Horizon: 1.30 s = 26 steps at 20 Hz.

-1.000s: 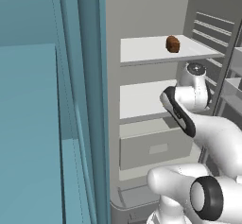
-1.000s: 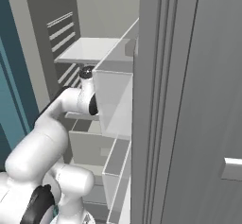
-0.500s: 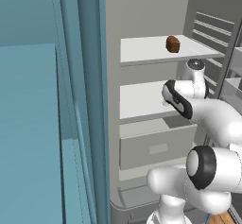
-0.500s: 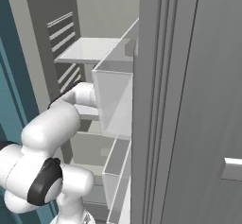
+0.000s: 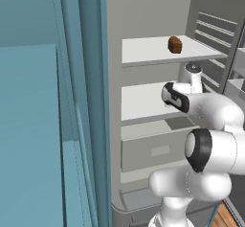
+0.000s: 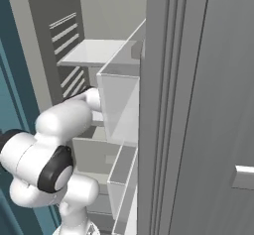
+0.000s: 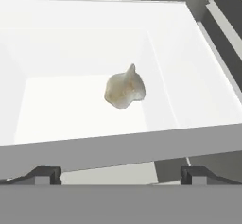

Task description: Retrieve the bottle and the shaker from the cabinet and place them next to the mixing bowl on the counter. Then add garlic from the fridge to the mixing bowl.

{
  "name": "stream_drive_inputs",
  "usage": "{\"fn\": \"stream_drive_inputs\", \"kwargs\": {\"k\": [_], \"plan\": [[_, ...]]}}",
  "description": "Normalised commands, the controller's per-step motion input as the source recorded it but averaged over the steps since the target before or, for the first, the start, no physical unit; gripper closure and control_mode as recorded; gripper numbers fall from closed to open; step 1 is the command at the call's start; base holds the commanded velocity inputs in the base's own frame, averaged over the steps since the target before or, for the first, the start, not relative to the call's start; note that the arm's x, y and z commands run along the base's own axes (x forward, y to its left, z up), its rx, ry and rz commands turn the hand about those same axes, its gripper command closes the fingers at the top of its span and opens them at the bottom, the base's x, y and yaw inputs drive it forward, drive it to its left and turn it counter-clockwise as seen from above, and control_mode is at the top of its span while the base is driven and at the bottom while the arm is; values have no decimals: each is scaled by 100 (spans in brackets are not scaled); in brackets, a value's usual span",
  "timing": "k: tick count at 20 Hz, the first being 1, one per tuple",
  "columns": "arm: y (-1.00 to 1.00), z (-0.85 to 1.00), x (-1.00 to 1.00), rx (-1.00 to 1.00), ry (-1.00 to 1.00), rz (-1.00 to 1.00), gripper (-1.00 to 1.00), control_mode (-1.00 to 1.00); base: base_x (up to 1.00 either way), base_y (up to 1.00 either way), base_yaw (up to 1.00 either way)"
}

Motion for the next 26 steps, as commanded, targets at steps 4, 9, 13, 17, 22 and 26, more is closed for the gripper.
{"fn": "stream_drive_inputs", "kwargs": {"k": [4,9,13,17,22,26], "plan": [[0,-40,19,4,0,1,-100,-100,0,0,0],[-1,-26,14,3,0,0,-100,-100,0,0,0],[-13,0,20,0,0,1,-100,-100,0,0,0],[-17,0,30,0,0,1,-100,-100,0,0,0],[-14,0,42,0,0,1,-100,-100,0,0,0],[-10,-3,48,0,0,1,-100,-100,0,0,0]]}}
